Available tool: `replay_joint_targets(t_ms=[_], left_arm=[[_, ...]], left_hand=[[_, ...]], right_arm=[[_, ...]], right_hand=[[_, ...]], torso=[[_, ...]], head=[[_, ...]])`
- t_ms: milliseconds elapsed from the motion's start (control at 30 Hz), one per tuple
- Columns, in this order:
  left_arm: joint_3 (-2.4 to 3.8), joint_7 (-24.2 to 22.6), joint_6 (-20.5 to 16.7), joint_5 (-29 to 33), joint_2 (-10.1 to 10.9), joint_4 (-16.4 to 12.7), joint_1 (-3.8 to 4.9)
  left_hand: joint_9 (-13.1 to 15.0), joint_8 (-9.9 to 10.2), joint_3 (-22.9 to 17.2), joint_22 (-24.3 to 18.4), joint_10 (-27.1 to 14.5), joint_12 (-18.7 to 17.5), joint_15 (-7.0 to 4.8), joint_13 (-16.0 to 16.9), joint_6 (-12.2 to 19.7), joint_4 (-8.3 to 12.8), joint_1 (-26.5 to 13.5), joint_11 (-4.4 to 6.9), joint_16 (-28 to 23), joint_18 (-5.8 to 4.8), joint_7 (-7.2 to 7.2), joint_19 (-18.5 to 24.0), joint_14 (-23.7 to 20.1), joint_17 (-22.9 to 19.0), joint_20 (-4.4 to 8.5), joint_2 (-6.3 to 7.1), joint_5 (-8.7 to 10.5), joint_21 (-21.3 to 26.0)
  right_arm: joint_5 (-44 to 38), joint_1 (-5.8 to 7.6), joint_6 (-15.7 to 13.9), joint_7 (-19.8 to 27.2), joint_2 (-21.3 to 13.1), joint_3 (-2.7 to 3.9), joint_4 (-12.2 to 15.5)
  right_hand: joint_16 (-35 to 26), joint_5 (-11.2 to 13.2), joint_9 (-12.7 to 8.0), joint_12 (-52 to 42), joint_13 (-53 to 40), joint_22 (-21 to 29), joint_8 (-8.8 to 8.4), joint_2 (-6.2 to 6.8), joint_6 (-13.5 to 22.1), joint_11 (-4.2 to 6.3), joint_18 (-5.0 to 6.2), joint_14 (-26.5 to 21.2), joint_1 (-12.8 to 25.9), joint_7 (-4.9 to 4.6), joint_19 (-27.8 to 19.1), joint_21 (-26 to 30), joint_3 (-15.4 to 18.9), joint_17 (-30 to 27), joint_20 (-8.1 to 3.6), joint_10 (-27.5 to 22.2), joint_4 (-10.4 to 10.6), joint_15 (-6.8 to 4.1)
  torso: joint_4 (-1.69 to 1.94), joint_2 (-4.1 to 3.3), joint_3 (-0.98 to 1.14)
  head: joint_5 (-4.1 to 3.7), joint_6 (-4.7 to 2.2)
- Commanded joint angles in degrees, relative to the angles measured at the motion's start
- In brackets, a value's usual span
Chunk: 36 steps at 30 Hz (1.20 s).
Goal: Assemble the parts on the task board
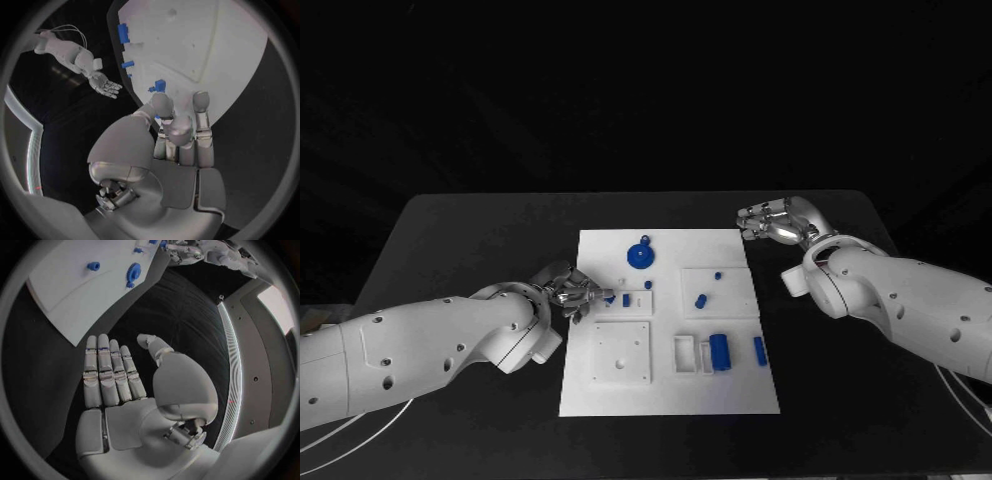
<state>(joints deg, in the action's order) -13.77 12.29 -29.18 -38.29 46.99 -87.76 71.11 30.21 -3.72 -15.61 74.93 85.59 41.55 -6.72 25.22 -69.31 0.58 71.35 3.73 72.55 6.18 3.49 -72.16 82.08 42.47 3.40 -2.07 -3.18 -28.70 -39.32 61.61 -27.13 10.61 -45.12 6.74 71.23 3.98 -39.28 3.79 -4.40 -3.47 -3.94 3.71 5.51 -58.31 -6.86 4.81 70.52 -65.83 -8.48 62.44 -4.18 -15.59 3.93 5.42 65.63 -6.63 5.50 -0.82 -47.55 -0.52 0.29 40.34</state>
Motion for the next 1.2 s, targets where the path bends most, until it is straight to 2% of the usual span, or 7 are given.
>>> replay_joint_targets(t_ms=[33,400,667,767,867,1000,1200], left_arm=[[0.05,-5.7,0.52,8.44,0.23,0.21,0.01],[0.33,-13.83,4.01,25.38,1.13,0.78,0.08],[1.02,-18.78,7.29,34.67,1.41,0.15,0.58],[1.38,-20.35,7.98,36.85,1.39,-0.34,0.69],[1.6,-21.6,8.25,38.35,1.36,-0.75,0.79],[1.74,-22.71,8.33,39.4,1.32,-1.33,0.85],[1.83,-23.41,8.32,39.89,1.01,-2.04,0.88]], left_hand=[[0.1,-0.17,0.0,1.02,1.08,-0.12,0.07,-0.1,-13.08,0.42,-0.08,1.24,-0.31,-1.03,-5.91,-0.09,-0.45,0.11,0.38,-0.33,0.2,0.28],[-0.04,-0.15,0.43,1.04,1.07,-0.29,0.07,-0.03,-12.92,1.64,-0.14,1.21,-0.4,-2.32,-5.84,0.0,-0.69,0.32,1.53,-0.56,0.04,0.86],[-0.05,-0.15,1.49,0.97,1.06,-0.58,0.01,0.0,-12.73,2.5,-0.31,1.22,-0.79,-3.09,-5.81,0.06,-0.96,0.02,2.22,-1.22,-0.07,1.43],[-0.03,-0.14,2.04,0.99,1.05,-0.58,-0.08,0.09,-12.7,3.12,-0.48,1.27,-0.92,-3.64,-5.81,-0.06,-0.94,0.01,2.65,-1.61,-0.08,1.87],[-0.05,-0.13,2.05,0.99,1.06,-0.64,-0.12,0.07,-12.62,3.15,-0.47,1.29,-0.94,-3.61,-5.8,-0.12,-0.96,0.04,2.69,-1.68,-0.08,1.91],[-0.06,-0.14,2.08,0.98,1.06,-0.64,-0.14,0.08,-12.59,3.2,-0.46,1.33,-0.95,-3.61,-5.8,-0.17,-0.96,0.04,2.76,-1.75,-0.11,1.94],[-0.1,-0.15,2.33,1.02,1.07,-0.67,-0.24,0.11,-12.48,3.49,-0.51,1.39,-0.95,-3.83,-5.81,-0.33,-0.92,0.15,3.02,-1.94,-0.11,2.06]], right_arm=[[-0.2,-0.11,0.66,0.5,0.08,0.02,0.18],[-8.7,-0.18,4.93,-1.06,-0.46,0.02,3.03],[-20.81,-0.16,8.98,-3.37,-1.07,0.02,7.79],[-26.2,-0.16,10.09,-4.94,-0.8,0.02,9.85],[-30.89,-0.16,10.78,-7.18,-0.22,0.01,11.87],[-34.91,-0.16,10.44,-10.46,0.72,0.01,14.25],[-38.2,-0.16,7.18,-14.94,2.01,0.01,16.87]], right_hand=[[-0.15,-0.06,-0.05,0.14,0.07,0.06,-0.11,0.17,-0.06,0.11,-0.38,-0.31,0.05,-0.11,-0.41,-0.03,-0.29,-0.08,-0.04,-0.01,0.05,0.06],[0.45,5.29,0.01,-0.42,0.0,-0.14,-0.04,-0.13,-1.77,1.37,-0.24,2.4,-1.06,0.48,1.83,-0.87,-1.82,0.56,-1.14,3.25,-3.14,-1.17],[6.6,11.38,-0.06,-5.2,-1.67,-2.37,-0.06,-0.76,-3.78,5.82,-0.11,12.49,-3.83,1.94,12.1,-6.74,3.64,7.16,-5.85,14.77,-5.47,-5.81],[15.11,11.64,-0.09,-10.7,-6.63,-4.94,-0.06,-1.01,-4.68,7.47,-0.88,14.72,-4.75,2.62,17.52,-11.37,7.73,17.65,-8.95,18.43,-6.09,-8.28],[31.05,11.46,-0.07,-27.87,-26.82,-12.01,-0.11,-3.69,-4.43,7.93,-1.58,6.44,-4.73,2.92,15.39,-19.82,12.26,45.1,-10.45,10.36,-8.36,-9.18],[41.45,12.57,-0.03,-41.2,-42.1,-24.08,-0.04,-4.57,-4.36,7.69,-0.11,6.16,-3.94,2.92,11.33,-33.11,12.35,56.93,-10.57,6.14,-9.49,-9.61],[51.99,14.55,-0.03,-49.88,-52.22,-31.92,-0.13,-3.64,-4.09,7.76,1.2,9.08,-3.55,2.87,9.88,-39.19,9.65,63.51,-10.44,8.73,-9.24,-9.42]], torso=[[0.0,0.01,0.0],[-0.13,0.08,-0.01],[-0.04,0.18,-0.03],[0.01,0.14,-0.03],[0.04,0.09,0.01],[0.04,0.04,0.0],[0.07,-0.01,-0.09]], head=[[0.07,-0.19],[0.76,-2.12],[1.3,-3.63],[1.57,-4.16],[1.94,-4.68],[2.25,-5.03],[2.39,-5.58]])
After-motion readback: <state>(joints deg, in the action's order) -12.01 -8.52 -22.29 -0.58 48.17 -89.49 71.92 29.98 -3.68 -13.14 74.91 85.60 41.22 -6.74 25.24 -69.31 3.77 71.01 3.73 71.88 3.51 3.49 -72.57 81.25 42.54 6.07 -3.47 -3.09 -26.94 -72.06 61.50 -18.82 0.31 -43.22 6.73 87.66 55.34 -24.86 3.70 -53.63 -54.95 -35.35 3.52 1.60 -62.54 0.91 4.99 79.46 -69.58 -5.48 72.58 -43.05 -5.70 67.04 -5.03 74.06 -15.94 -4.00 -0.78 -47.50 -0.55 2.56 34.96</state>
